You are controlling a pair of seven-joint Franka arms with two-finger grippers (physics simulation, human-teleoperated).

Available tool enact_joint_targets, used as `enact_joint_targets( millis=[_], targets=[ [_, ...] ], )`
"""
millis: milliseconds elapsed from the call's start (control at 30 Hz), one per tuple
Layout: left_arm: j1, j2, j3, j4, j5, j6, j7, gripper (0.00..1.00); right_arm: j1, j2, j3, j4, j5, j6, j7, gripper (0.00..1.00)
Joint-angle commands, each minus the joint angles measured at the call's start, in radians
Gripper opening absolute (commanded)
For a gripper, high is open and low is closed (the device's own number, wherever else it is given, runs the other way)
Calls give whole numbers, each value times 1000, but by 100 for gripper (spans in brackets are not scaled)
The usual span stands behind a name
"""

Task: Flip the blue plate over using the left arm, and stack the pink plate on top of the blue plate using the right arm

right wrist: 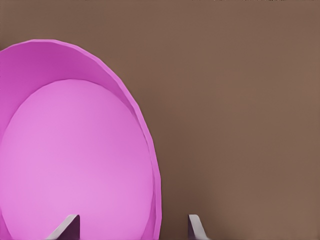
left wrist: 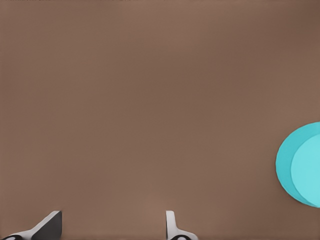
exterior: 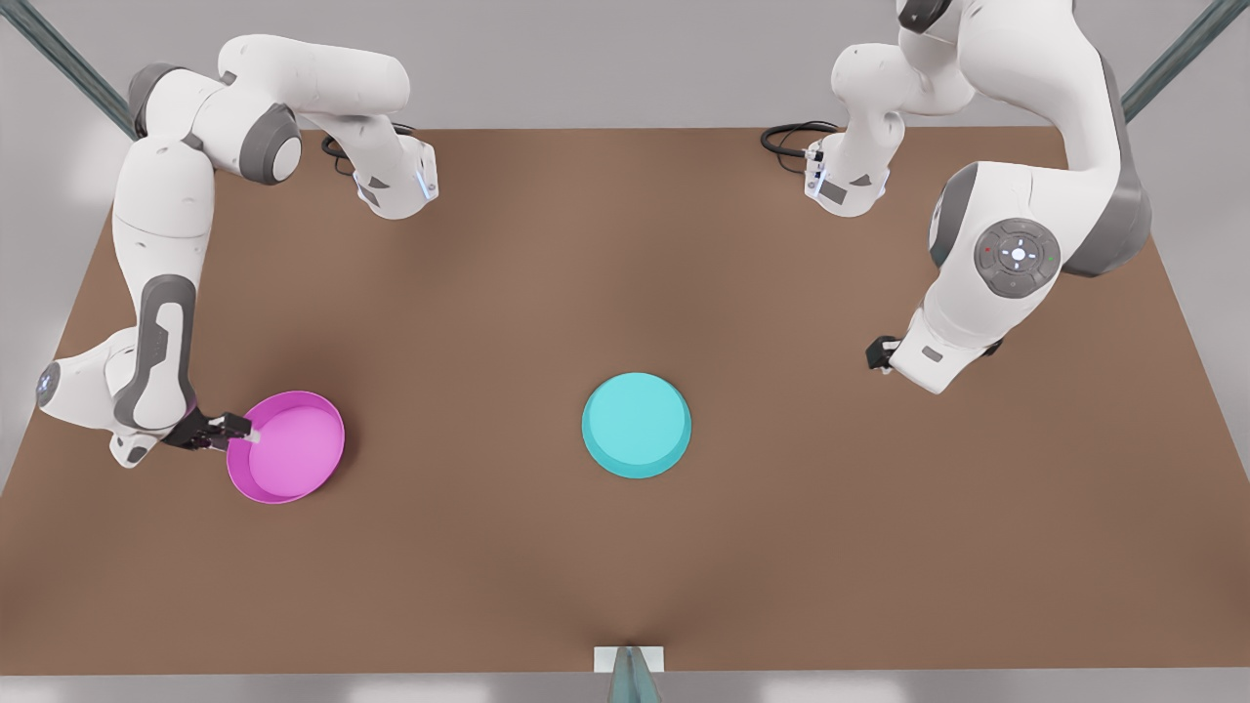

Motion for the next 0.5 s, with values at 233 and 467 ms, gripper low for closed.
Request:
enact_joint_targets(
  millis=[233,467],
  targets=[
    [-2,0,0,0,1,0,0,100,6,15,-3,-6,0,0,3,57],
    [-2,1,0,0,1,2,0,100,12,15,-8,-2,2,-12,6,54]
  ],
)
